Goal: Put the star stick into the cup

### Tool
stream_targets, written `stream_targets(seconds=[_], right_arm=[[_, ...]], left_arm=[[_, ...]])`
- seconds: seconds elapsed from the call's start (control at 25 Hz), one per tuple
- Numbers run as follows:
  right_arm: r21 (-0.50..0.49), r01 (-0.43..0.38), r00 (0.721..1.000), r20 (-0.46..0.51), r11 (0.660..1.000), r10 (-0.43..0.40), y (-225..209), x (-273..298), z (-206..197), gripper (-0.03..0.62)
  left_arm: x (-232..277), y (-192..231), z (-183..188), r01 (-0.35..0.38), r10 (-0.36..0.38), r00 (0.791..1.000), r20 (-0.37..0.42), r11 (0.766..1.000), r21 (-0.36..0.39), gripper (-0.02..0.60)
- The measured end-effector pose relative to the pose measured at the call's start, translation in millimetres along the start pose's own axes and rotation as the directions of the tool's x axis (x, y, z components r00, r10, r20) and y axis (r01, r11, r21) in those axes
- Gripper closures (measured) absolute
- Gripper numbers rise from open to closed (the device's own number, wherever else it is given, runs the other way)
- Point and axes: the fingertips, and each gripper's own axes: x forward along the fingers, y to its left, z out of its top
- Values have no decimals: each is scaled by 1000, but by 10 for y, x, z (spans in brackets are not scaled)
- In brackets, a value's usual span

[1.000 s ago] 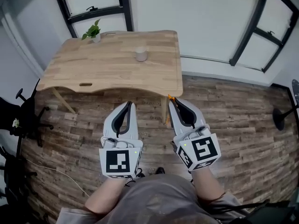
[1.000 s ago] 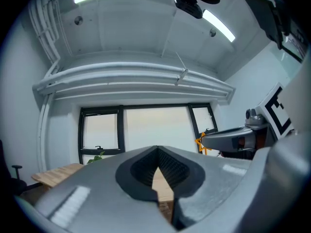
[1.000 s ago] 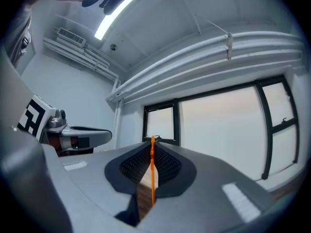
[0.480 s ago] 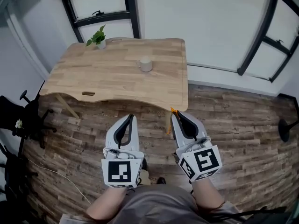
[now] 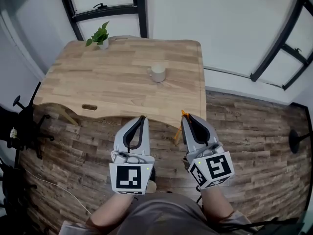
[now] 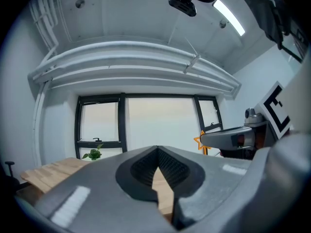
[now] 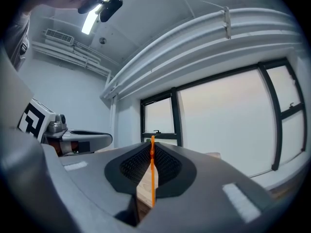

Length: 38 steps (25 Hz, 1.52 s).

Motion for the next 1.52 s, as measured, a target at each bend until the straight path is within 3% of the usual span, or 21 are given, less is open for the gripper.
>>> stream_targets(seconds=[0.48, 1.08, 1.52], right_arm=[[-36, 97, 995, 36, 995, -96, -106, 948, 227, 548], [1, 137, 990, 3, 991, -137, -628, 1590, 65, 548], [64, 90, 996, -32, 994, -88, -1188, 2361, -106, 549]], left_arm=[[760, 712, 47, 102, -101, 993, 52, 995, -3, 581], [1585, 928, -339, 126, -126, 992, -26, 992, -26, 581], [2479, 1036, -506, 111, -114, 989, -90, 993, -32, 581]])
